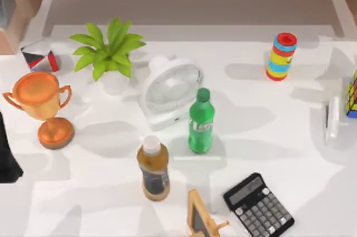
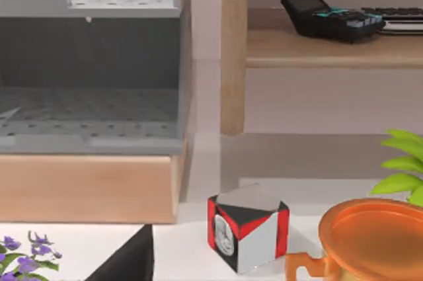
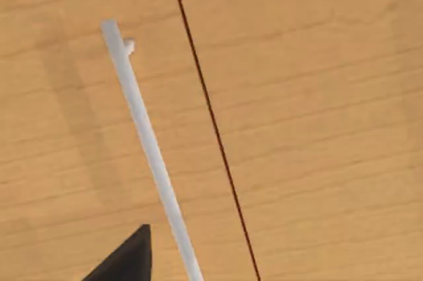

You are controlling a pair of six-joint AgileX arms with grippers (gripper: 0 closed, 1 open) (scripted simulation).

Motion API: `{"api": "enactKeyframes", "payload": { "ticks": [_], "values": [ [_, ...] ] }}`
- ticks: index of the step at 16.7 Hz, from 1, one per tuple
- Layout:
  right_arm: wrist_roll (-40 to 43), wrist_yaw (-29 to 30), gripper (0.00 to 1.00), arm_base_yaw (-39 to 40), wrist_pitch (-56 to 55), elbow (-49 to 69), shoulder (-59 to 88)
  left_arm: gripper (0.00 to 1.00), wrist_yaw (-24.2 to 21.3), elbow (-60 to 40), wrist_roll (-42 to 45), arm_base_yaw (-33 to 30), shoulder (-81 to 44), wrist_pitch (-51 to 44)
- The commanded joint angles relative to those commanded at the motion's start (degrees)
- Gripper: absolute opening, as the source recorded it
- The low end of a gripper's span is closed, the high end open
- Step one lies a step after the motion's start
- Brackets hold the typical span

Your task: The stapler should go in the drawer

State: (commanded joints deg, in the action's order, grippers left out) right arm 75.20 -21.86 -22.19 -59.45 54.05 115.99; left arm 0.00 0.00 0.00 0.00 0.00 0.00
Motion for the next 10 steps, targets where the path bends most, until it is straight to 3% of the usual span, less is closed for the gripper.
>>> {"api": "enactKeyframes", "payload": {
  "ticks": [5, 10],
  "values": [
    [12.6, -2.1, 1.0, -3.7, -8.8, 8.0, 14.4, 1.0, 0.0, 0.0, 0.0, 0.0, 0.0, 0.0],
    [14.0, -2.4, 1.0, -4.1, -9.7, 8.9, 15.9, 1.0, 0.0, 0.0, 0.0, 0.0, 0.0, 0.0]
  ]
}}
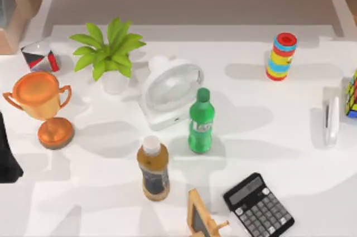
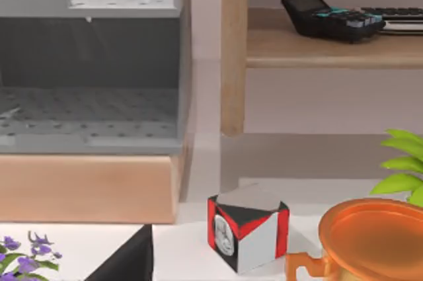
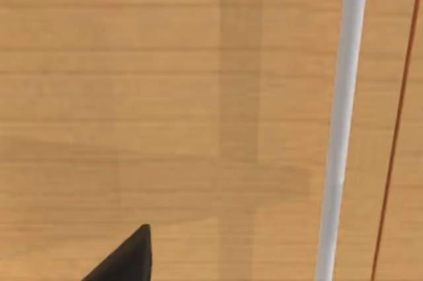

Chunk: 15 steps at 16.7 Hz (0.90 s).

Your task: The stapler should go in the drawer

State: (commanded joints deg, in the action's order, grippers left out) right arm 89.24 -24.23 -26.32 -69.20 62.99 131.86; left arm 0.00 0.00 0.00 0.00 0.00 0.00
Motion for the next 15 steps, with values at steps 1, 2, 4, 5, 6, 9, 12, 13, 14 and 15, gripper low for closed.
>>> {"api": "enactKeyframes", "payload": {
  "ticks": [1, 2, 4, 5, 6, 9, 12, 13, 14, 15],
  "values": [
    [-0.1, 0.1, 1.0, 0.3, 0.1, -0.2, -0.1, 1.0, 0.0, 0.0, 0.0, 0.0, 0.0, 0.0],
    [-0.1, 0.1, 1.0, 0.3, 0.2, 0.0, -0.1, 1.0, 0.0, 0.0, 0.0, 0.0, 0.0, 0.0],
    [0.0, 0.5, 1.0, 0.5, 1.0, 1.7, 0.7, 1.0, 0.0, 0.0, 0.0, 0.0, 0.0, 0.0],
    [0.0, 0.7, 1.0, 0.7, 1.6, 2.8, 1.2, 1.0, 0.0, 0.0, 0.0, 0.0, 0.0, 0.0],
    [0.0, 0.9, 1.0, 0.9, 2.3, 4.1, 1.8, 1.0, 0.0, 0.0, 0.0, 0.0, 0.0, 0.0],
    [0.0, 1.4, 1.0, 1.4, 3.6, 6.6, 3.0, 1.0, 0.0, 0.0, 0.0, 0.0, 0.0, 0.0],
    [0.0, 1.4, 1.0, 1.4, 3.6, 6.6, 3.0, 1.0, 0.0, 0.0, 0.0, 0.0, 0.0, 0.0],
    [0.0, 1.4, 0.92, 1.4, 3.6, 6.6, 3.0, 1.0, 0.0, 0.0, 0.0, 0.0, 0.0, 0.0],
    [0.0, 1.4, 0.85, 1.4, 3.6, 6.6, 3.0, 1.0, 0.0, 0.0, 0.0, 0.0, 0.0, 0.0],
    [0.0, 1.4, 0.77, 1.4, 3.6, 6.6, 3.0, 1.0, 0.0, 0.0, 0.0, 0.0, 0.0, 0.0]
  ]
}}
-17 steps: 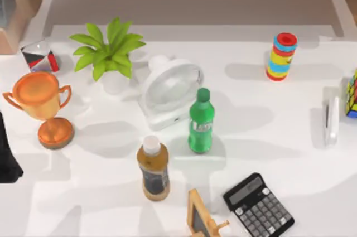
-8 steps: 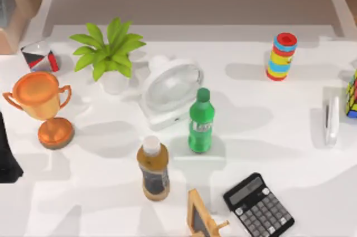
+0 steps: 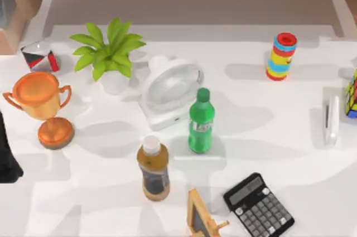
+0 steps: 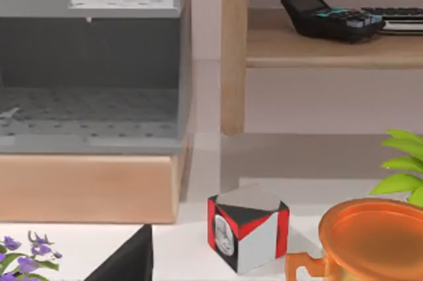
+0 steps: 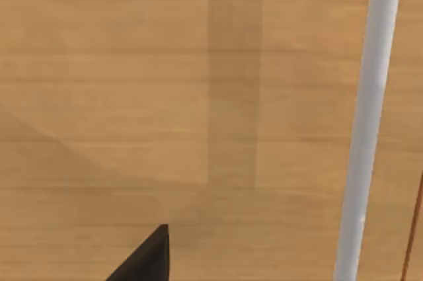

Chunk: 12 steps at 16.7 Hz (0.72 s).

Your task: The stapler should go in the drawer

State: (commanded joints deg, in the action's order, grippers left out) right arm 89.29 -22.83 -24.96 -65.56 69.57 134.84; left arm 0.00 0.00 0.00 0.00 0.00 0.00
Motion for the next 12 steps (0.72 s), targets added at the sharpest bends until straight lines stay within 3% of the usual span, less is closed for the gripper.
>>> {"api": "enactKeyframes", "payload": {
  "ticks": [10, 12],
  "values": [
    [0.0, 0.0, 0.02, 0.0, 0.0, 0.0, 0.0, 1.0, 0.0, 0.0, 0.0, 0.0, 0.0, 0.0],
    [0.0, 0.0, 0.0, 0.0, 0.0, 0.0, 0.0, 1.0, 0.0, 0.0, 0.0, 0.0, 0.0, 0.0]
  ]
}}
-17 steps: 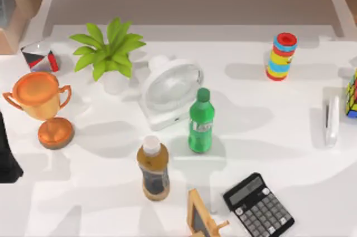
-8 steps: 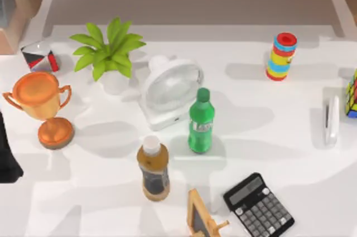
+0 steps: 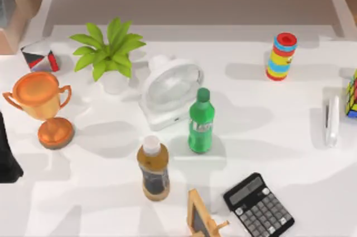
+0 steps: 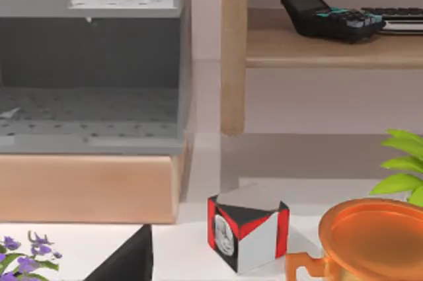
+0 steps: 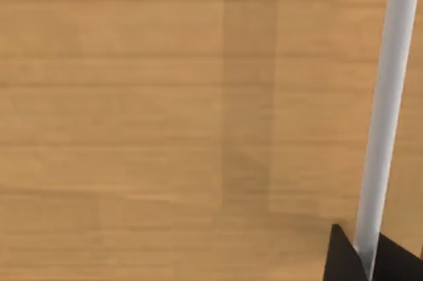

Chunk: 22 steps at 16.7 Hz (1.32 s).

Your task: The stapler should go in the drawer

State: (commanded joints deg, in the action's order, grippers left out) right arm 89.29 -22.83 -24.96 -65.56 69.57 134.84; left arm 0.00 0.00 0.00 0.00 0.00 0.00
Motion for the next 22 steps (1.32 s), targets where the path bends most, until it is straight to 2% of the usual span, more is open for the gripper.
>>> {"api": "enactKeyframes", "payload": {
  "ticks": [8, 16, 22],
  "values": [
    [-0.1, 0.0, 0.0, -0.3, 0.0, -0.2, 0.0, 1.0, 0.0, 0.0, 0.0, 0.0, 0.0, 0.0],
    [-0.2, -3.6, 0.0, -3.7, -8.2, -15.3, -6.6, 1.0, 0.0, 0.0, 0.0, 0.0, 0.0, 0.0],
    [-0.2, -3.8, 0.0, -3.9, -8.8, -15.9, -6.9, 1.0, 0.0, 0.0, 0.0, 0.0, 0.0, 0.0]
  ]
}}
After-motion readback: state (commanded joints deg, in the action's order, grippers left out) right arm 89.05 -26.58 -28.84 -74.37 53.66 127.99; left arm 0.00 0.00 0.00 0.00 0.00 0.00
